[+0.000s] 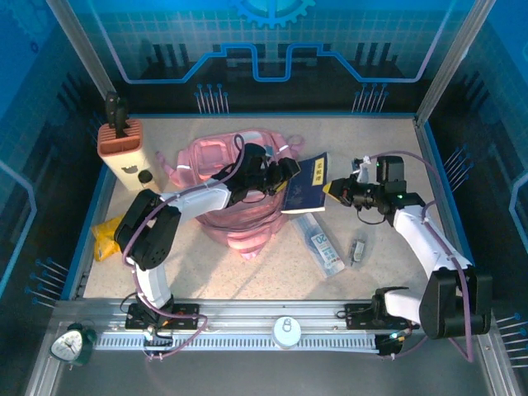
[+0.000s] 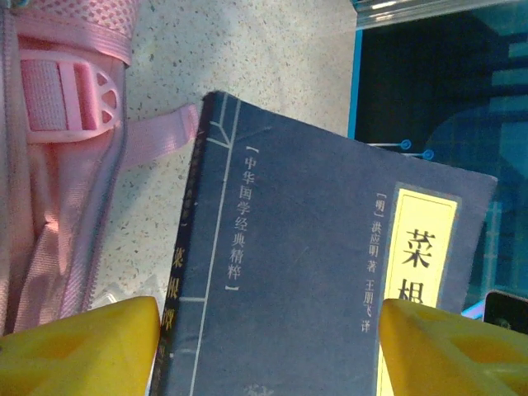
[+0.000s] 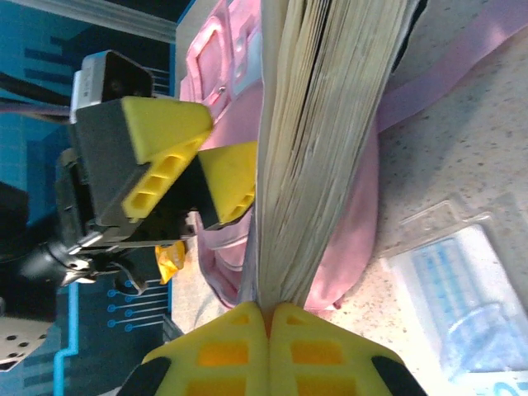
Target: Pack the student bag
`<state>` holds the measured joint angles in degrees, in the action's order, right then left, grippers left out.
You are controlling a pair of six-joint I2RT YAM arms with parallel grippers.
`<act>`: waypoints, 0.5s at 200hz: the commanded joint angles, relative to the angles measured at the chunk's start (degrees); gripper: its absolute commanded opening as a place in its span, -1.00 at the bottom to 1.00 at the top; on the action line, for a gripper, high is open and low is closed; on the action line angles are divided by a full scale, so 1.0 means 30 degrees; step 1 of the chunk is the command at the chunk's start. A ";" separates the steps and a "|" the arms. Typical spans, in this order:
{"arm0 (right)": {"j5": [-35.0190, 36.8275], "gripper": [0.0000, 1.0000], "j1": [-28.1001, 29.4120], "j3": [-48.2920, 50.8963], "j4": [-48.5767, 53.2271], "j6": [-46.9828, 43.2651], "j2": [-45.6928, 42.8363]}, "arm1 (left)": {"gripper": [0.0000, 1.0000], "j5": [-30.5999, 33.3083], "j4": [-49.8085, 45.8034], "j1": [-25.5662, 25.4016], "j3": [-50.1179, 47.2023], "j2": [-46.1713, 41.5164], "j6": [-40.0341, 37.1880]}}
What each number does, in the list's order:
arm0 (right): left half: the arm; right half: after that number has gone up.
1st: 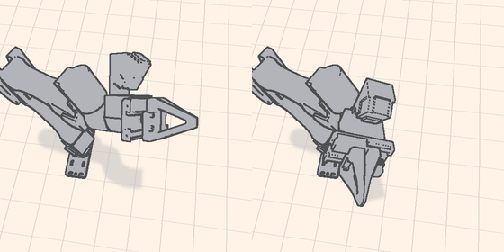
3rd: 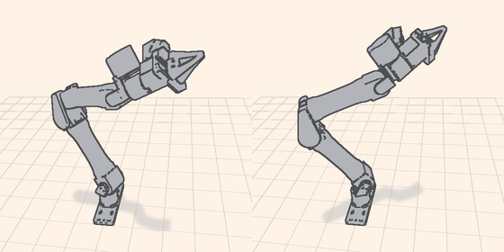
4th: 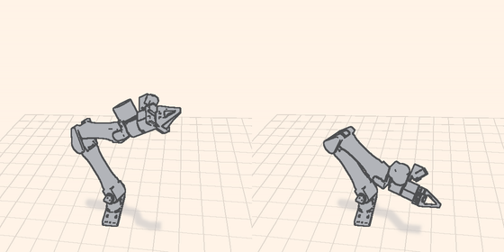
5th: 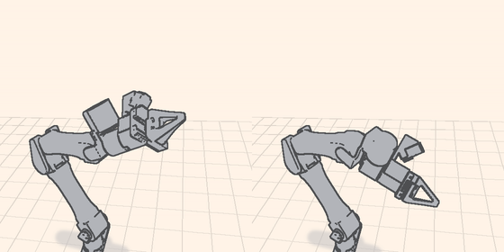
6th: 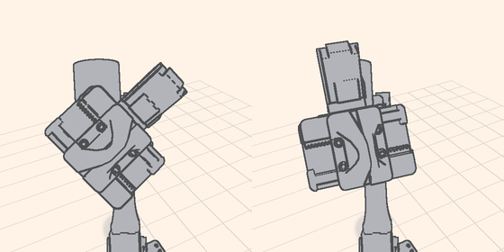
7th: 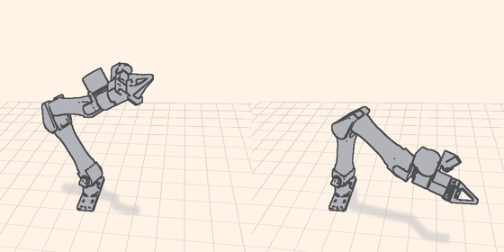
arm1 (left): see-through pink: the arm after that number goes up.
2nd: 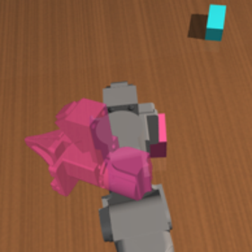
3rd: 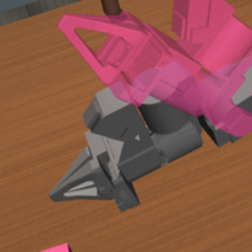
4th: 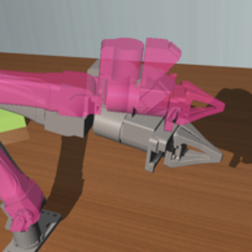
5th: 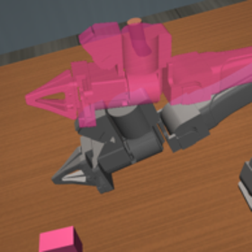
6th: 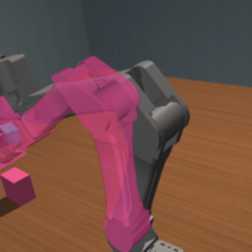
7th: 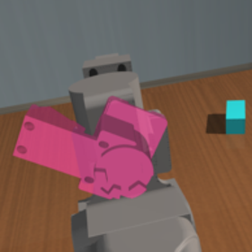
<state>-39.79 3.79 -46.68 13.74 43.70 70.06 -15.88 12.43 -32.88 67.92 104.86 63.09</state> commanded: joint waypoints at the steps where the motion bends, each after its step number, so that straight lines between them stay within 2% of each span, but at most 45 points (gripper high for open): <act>1: -0.0714 -1.00 0.0279 -0.0278 -0.1771 0.0929 0.0327 | 0.32 -0.0438 0.1388 0.0034 -0.0249 0.0257 0.0905; 43: -0.0476 -1.00 0.0209 0.0012 -0.2105 0.0724 0.0837 | 0.05 -0.0345 0.1981 0.0094 -0.0611 -0.0343 0.1064; 57: -0.0771 -1.00 0.0125 0.0306 -0.2889 0.1216 0.0960 | 0.02 -0.0439 0.2143 0.0132 -0.0793 -0.0481 0.1288; 68: -0.1047 -1.00 0.0092 0.0412 -0.3434 0.1615 0.0937 | 0.06 -0.0417 0.1975 0.0136 -0.0907 -0.0646 0.1473; 83: -0.0935 -1.00 0.0098 0.0276 -0.3364 0.1590 0.0735 | 0.21 -0.0390 0.1580 0.0266 -0.1011 -0.0811 0.1747; 100: -0.0756 -1.00 0.0076 0.0257 -0.3354 0.1609 0.0553 | 0.35 0.0500 0.0217 0.0382 -0.0976 -0.1134 0.1128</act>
<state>-40.62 3.97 -46.06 7.46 47.64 72.38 -15.11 15.62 -31.88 65.60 104.81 67.33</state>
